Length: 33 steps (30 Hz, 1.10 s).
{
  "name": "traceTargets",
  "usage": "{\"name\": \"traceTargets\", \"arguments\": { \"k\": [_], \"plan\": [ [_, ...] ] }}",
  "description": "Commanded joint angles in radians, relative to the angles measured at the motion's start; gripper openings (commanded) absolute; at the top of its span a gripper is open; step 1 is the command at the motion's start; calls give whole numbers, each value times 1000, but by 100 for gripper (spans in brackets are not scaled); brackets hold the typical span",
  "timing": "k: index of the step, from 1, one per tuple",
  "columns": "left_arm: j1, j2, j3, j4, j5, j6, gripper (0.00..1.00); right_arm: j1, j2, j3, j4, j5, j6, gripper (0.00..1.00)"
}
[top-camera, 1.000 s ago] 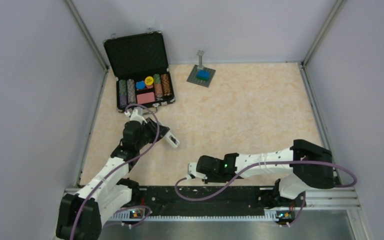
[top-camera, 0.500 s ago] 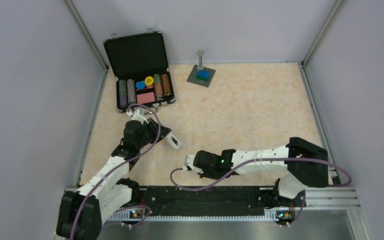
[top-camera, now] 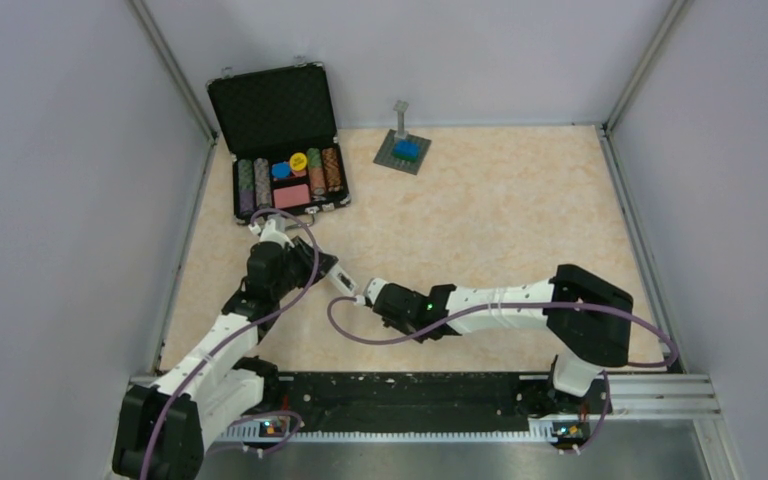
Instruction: Load the batteries into the remote control
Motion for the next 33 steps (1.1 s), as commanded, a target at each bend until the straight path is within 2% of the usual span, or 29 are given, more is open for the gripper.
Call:
{"name": "traceTargets", "arguments": {
  "k": [1,2,4,9,19,24,28,33],
  "plan": [
    [7,-21,40,29,-16,17,0,-15,5,27,-22,11,63,32],
    [7,-21,39,30,-15,16,0,-15,-2,33,-34,8,68,42],
    [7,-22,36,32,-13,15,0,-17,-17,41,-58,0,73,52],
    [7,-26,28,39,-10,12,0,-35,-44,49,-93,-46,84,59],
    [7,-32,25,35,-7,10,0,-112,-22,71,-178,-187,70,58],
    [7,-33,26,39,-6,6,0,-126,19,83,-173,-246,42,53],
    [7,-38,29,31,-8,11,0,-126,54,85,-166,-264,31,45],
    [7,-42,28,24,-11,14,0,-127,64,86,-170,-287,27,45]
  ]
}}
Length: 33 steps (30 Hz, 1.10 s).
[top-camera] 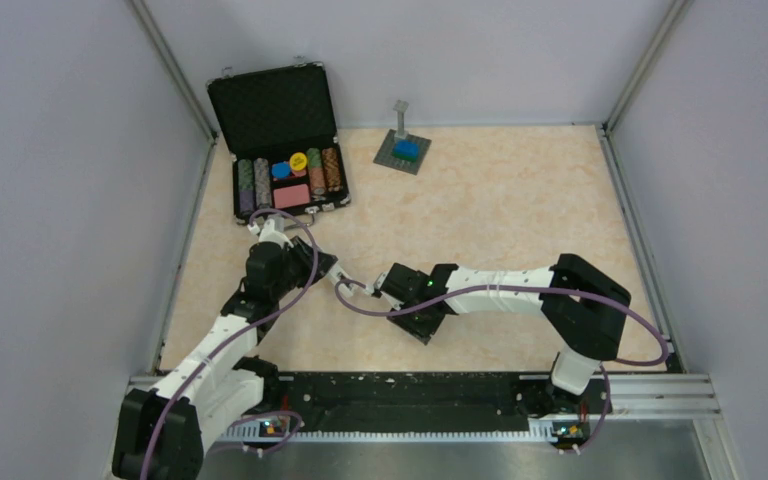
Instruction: Load the batteries into the remote control
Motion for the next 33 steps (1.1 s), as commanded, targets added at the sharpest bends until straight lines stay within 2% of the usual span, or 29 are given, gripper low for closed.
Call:
{"name": "traceTargets", "arguments": {
  "k": [1,7,11,20,27,30,33],
  "plan": [
    [6,-24,27,32,-6,12,0,-7,31,14,9,-45,-3,45],
    [6,-20,23,40,-2,7,0,-7,29,20,-17,-12,16,51],
    [6,-24,23,40,-1,8,0,-25,27,22,-48,18,51,52],
    [6,-20,22,42,0,8,0,-31,39,11,-55,35,62,41],
    [6,-17,22,43,3,6,0,-32,49,-1,-18,19,49,28],
    [6,-5,20,55,21,0,0,-32,36,-2,0,32,53,22],
    [6,24,18,82,70,-10,0,-31,4,-3,15,44,63,19]
  ]
}}
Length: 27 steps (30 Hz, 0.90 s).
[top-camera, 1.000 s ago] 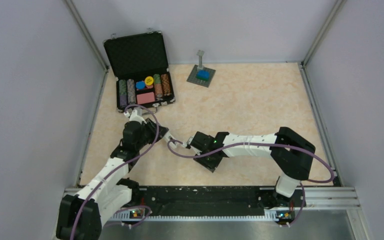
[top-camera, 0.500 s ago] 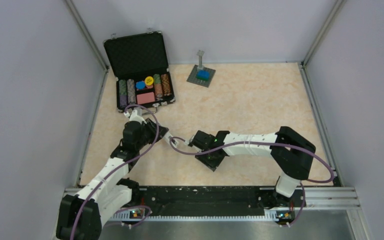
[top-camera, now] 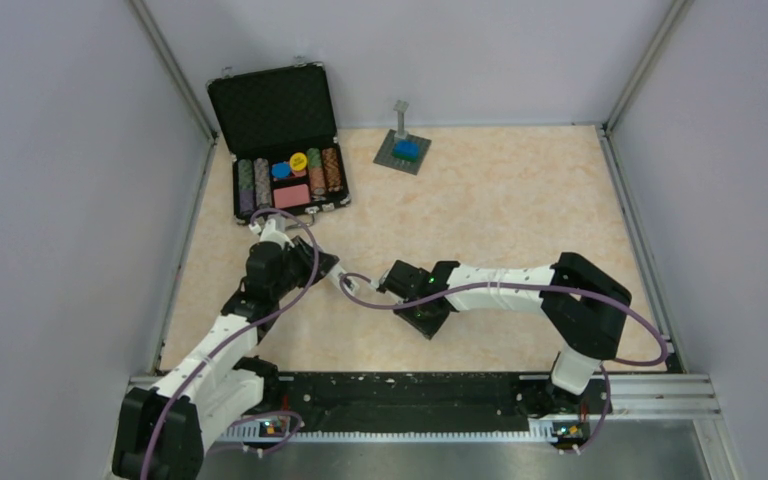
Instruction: Load the batteries into the remote control
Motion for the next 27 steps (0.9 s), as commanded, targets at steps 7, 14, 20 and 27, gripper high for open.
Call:
{"name": "traceTargets", "arguments": {
  "k": [7,14,20,27],
  "plan": [
    [4,83,-30,231,136,-73,0,-9,-134,-10,83,53,47,19],
    [-11,92,-60,318,181,-112,0,-8,-245,-13,141,9,82,19],
    [-67,100,-85,408,202,-107,0,-9,-267,19,189,-48,112,19],
    [-136,66,-83,438,204,-71,0,-9,-263,51,223,-86,178,19]
  ]
}}
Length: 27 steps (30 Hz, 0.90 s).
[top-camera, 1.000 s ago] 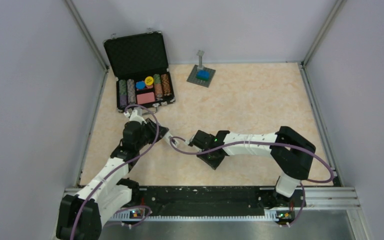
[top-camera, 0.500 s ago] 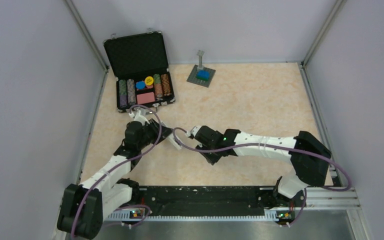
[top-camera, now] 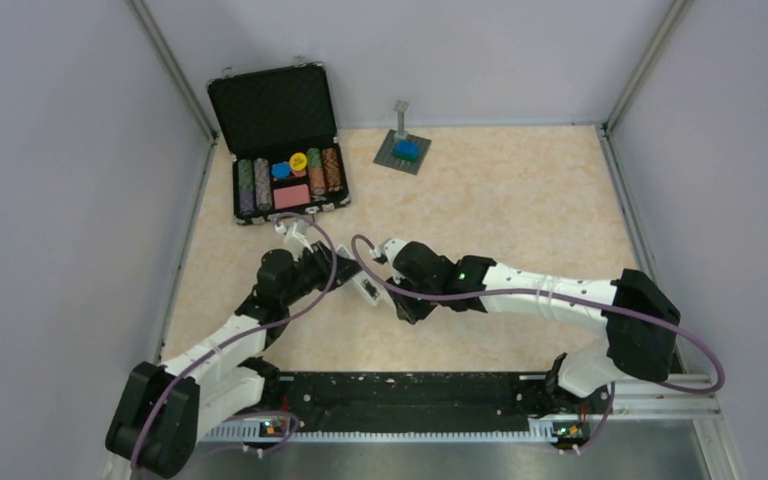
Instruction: Load the batteries into the remote control
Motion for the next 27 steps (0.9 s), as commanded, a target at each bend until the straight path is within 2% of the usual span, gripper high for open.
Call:
{"name": "traceTargets", "arguments": {
  "k": [1,9,27],
  "plan": [
    [-38,-32,7,107,28,41,0,-9,-20,71,55,-43,60,19],
    [-94,-26,45,73,29,106,0,-8,-8,98,57,-27,91,19],
    [-127,4,68,65,-8,114,0,-8,23,94,52,-28,107,19]
  ]
}}
